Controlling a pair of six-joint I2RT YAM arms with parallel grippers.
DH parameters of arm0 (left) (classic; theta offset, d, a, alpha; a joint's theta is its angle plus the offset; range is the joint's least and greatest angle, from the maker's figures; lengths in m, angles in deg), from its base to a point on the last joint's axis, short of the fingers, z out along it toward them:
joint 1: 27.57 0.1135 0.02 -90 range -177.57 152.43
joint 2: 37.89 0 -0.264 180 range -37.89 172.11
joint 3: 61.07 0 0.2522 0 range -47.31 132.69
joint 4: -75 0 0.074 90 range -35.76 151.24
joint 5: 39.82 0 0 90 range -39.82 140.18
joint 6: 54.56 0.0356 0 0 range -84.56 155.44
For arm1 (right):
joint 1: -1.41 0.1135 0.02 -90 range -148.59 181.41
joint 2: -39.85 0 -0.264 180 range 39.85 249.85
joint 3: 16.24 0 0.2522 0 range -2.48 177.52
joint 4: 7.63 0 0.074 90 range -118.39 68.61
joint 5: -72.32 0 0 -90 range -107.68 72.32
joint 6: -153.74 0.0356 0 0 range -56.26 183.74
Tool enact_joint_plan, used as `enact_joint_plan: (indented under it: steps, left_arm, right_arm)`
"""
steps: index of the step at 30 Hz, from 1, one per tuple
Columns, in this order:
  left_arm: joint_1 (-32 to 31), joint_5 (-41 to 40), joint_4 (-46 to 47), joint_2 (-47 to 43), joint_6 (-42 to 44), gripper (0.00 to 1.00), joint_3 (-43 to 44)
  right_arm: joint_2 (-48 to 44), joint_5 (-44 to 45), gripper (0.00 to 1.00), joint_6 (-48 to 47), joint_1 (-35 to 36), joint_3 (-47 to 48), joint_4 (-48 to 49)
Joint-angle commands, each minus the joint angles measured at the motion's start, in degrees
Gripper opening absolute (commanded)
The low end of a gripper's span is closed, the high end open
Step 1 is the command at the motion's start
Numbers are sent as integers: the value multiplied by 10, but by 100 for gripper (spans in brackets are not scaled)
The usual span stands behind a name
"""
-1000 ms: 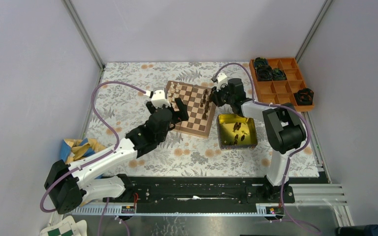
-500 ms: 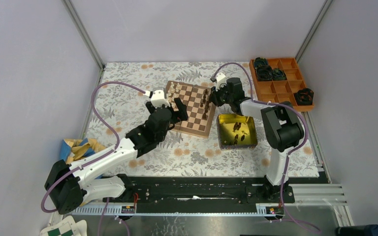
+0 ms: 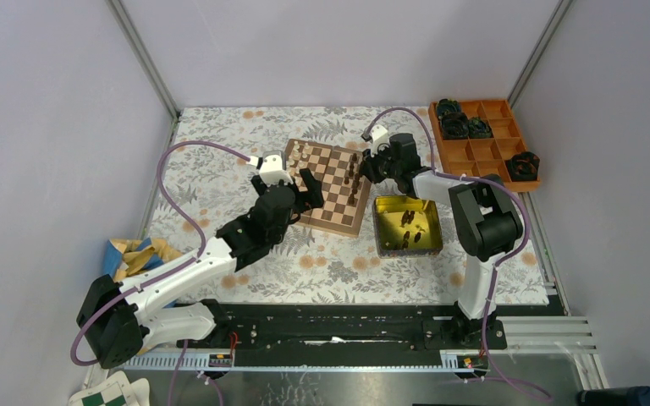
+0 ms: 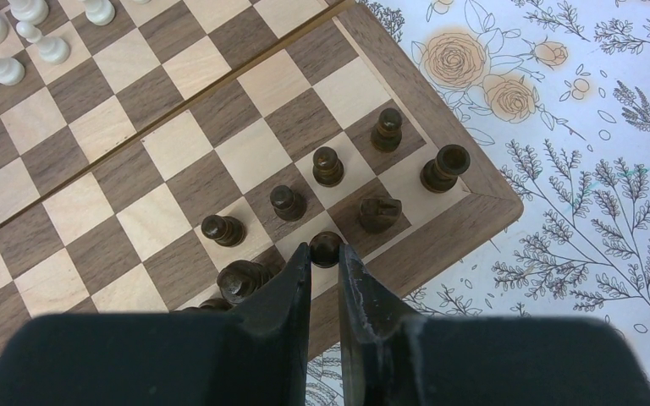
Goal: Set up the chess pieces on the board
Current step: Place the chess piece on the chessboard.
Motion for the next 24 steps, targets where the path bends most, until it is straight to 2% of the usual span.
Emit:
enact_joint_plan:
  steps: [1, 10, 24]
  left_arm:
    - [5, 2, 37, -1, -7, 99, -6]
    - [5, 6, 39, 2, -8, 99, -4]
    - [5, 12, 35, -2, -12, 99, -3]
  right_arm:
    - [-4, -2, 18, -12, 2, 19, -4]
    - [-11, -1, 26, -13, 3, 19, -4]
    - [-31, -2, 28, -16, 12, 17, -8]
